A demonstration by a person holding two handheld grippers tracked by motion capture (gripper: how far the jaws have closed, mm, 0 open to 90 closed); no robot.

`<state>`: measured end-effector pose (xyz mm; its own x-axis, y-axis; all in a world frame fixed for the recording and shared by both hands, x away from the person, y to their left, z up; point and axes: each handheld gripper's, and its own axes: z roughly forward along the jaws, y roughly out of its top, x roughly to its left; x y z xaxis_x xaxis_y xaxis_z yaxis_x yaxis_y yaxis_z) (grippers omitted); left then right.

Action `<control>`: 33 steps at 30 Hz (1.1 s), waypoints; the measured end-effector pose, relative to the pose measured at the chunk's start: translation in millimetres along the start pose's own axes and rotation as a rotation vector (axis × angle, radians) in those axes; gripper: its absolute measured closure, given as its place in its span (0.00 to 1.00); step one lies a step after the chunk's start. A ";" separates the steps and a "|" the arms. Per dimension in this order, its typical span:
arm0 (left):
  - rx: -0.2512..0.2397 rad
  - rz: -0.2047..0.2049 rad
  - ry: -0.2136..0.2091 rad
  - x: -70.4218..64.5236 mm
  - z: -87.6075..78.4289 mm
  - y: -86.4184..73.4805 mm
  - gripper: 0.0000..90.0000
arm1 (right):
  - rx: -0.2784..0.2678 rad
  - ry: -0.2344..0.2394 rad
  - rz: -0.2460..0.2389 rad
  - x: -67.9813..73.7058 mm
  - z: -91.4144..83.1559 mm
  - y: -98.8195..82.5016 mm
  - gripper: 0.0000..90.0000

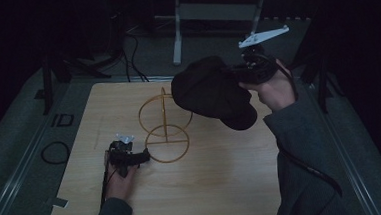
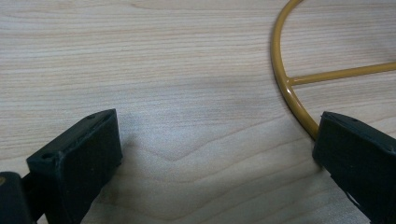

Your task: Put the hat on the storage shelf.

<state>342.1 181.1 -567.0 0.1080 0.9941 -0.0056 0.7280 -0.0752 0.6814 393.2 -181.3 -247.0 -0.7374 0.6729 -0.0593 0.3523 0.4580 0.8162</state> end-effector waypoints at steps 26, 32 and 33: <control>-0.001 -0.001 0.000 -0.3 -0.2 -0.2 0.01 | -0.011 0.043 -0.025 18.1 18.6 17.1 0.96; -0.001 -0.001 0.001 -0.3 -0.1 -0.2 0.01 | -0.020 0.047 -0.030 21.9 20.1 22.5 0.96; -0.001 -0.001 0.001 -0.3 -0.2 -0.2 0.01 | -0.021 0.046 -0.033 22.3 19.9 23.3 0.96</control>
<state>341.8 180.8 -567.0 0.1069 0.9943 -0.0058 0.7274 -0.0742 0.6822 396.5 -144.1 -240.8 -0.7743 0.6300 -0.0597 0.3161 0.4668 0.8259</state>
